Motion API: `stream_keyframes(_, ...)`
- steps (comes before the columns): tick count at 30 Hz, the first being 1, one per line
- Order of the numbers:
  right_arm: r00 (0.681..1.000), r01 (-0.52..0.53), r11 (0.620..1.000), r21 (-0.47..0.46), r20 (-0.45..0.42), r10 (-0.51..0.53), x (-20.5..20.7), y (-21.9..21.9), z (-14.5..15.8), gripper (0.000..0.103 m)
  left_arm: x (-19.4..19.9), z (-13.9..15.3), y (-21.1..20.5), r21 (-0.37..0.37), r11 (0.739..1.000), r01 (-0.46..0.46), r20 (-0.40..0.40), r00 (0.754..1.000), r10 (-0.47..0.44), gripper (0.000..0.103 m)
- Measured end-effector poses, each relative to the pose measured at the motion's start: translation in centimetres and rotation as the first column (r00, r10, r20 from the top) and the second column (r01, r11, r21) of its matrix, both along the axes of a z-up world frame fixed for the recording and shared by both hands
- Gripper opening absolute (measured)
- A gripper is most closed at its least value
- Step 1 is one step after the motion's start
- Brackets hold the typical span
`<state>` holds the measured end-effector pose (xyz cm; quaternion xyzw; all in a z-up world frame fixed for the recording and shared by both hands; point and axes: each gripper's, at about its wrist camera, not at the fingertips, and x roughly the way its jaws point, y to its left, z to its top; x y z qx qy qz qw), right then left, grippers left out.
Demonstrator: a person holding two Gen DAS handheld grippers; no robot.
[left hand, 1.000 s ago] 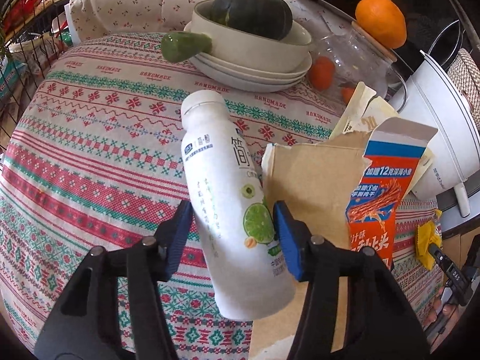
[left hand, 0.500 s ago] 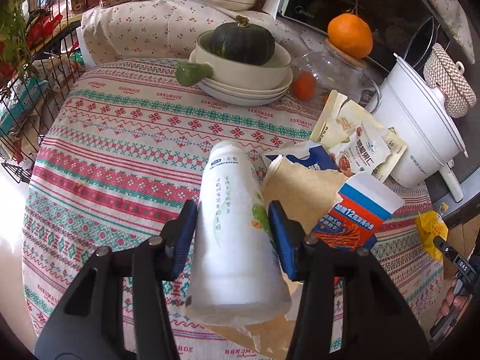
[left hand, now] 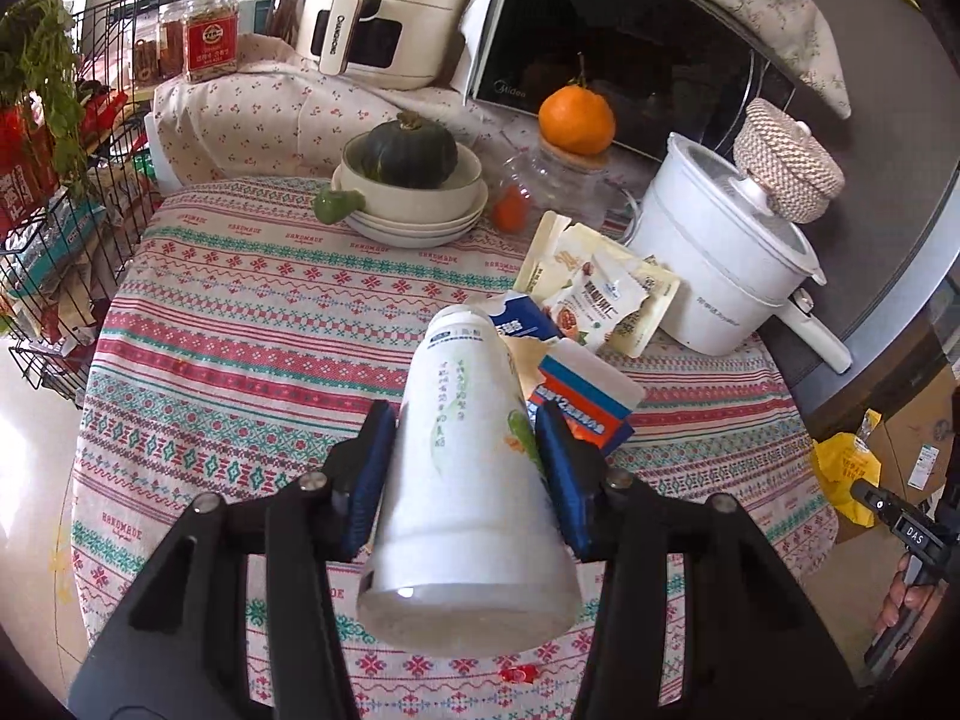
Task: Collect trash
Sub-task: 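Carry the bottle and snack bag over the bin and open both tools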
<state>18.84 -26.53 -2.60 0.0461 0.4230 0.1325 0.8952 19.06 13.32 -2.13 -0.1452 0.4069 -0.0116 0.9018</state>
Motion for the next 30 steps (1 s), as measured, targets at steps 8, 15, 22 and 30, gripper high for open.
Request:
stream_keyframes(8,0.998,0.04,0.999,-0.031,-0.056,-0.042,-4.7,-1.4,1.8,0.023,-4.2,3.1,-4.3,-0.067,0.99,0.123,0.079,0.99,-0.118,0.05)
stream_keyframes(15,0.988,0.092,0.995,-0.041,-0.12,-0.096,-8.7,-3.4,1.7,0.023,-7.6,3.2,-10.2,-0.108,0.955,0.278,0.091,0.959,-0.269,0.05)
stream_keyframes(22,0.985,0.121,0.991,-0.063,-0.118,-0.128,-12.6,-5.7,0.9,0.023,-10.6,1.7,-15.8,-0.16,0.893,0.42,0.074,0.908,-0.413,0.05)
stream_keyframes(30,0.975,0.152,0.985,-0.077,-0.15,-0.163,-15.1,-8.7,-0.3,0.023,-12.8,-0.3,-23.6,-0.134,0.785,0.605,0.002,0.792,-0.61,0.05)
